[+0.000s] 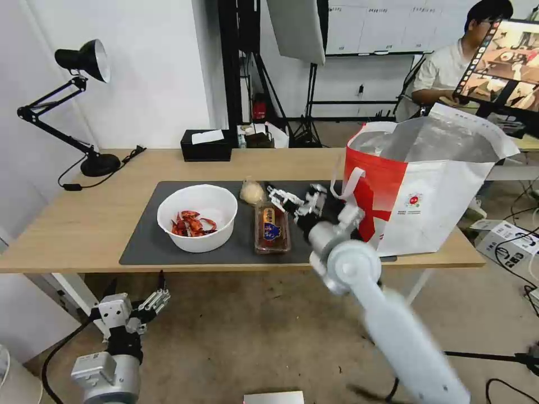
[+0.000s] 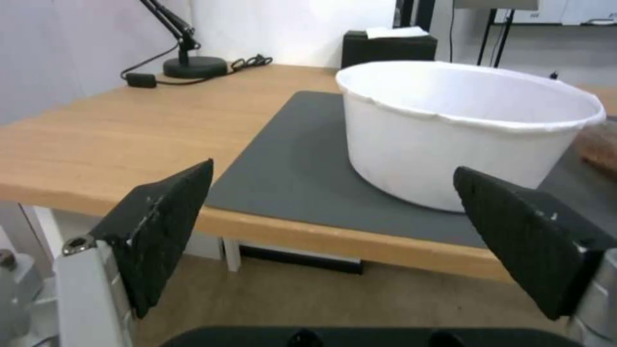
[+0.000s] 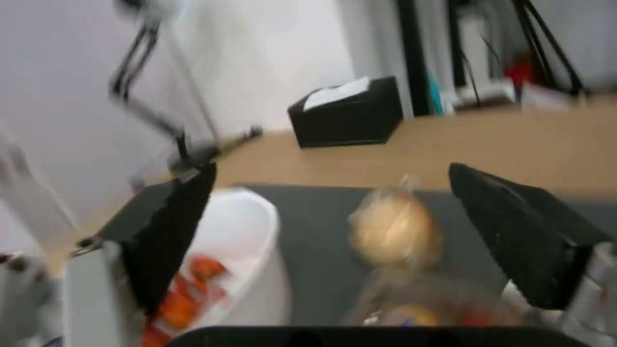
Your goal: Pick up the trash from the table and place it into the takeout bag.
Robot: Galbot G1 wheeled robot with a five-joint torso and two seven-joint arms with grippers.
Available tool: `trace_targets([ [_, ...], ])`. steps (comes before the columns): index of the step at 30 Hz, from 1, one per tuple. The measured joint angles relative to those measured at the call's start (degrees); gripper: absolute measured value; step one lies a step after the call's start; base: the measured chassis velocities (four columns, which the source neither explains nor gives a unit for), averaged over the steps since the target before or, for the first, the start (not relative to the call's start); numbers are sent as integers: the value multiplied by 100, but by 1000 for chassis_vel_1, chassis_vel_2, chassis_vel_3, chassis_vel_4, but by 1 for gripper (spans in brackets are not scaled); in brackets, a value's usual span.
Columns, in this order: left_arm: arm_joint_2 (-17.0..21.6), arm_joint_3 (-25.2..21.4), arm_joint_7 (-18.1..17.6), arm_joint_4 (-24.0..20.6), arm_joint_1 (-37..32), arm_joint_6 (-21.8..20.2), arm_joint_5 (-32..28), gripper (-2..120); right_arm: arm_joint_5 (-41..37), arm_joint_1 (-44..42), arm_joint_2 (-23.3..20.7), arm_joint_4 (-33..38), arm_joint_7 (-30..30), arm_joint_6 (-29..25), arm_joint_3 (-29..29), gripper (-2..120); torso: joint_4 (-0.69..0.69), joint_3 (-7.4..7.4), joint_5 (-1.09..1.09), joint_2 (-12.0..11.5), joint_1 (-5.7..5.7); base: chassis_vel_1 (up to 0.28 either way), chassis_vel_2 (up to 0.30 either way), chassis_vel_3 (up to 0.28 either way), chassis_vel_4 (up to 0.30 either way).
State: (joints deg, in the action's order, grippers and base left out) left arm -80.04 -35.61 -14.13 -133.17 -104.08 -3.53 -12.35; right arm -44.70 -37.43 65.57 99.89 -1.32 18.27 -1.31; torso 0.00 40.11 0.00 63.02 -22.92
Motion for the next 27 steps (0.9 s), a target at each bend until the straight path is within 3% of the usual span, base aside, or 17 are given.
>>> trace_targets([
  [4, 29, 2, 87, -23, -1, 78, -63, 100, 743, 727, -236, -761, 1082, -162, -443, 74, 0, 0, 0, 0, 0, 0, 0, 0, 0],
  [8, 32, 22, 178, -29, -1, 88, -83, 100, 996, 1137, -226, -1299, 1573, -378, -707, 63, 1, 0, -1, 1, 0, 0, 0, 0, 0],
  [11, 40, 55, 276, -32, 1, 88, -89, 100, 1069, 1433, -124, -1854, 2003, -519, -977, 47, 1, 0, 0, 0, 0, 0, 0, 0, 0],
  [23, 88, 59, 290, -20, 33, 105, -140, 100, 1252, 1515, 72, -2629, 2263, -461, -1192, 4, 1, 0, -1, 1, 0, 0, 0, 0, 0],
  [27, 94, 76, 291, -14, 42, 108, -141, 100, 1247, 1459, 78, -2681, 2250, -381, -1203, 0, 0, 0, -1, 1, 0, 0, 0, 0, 0],
])
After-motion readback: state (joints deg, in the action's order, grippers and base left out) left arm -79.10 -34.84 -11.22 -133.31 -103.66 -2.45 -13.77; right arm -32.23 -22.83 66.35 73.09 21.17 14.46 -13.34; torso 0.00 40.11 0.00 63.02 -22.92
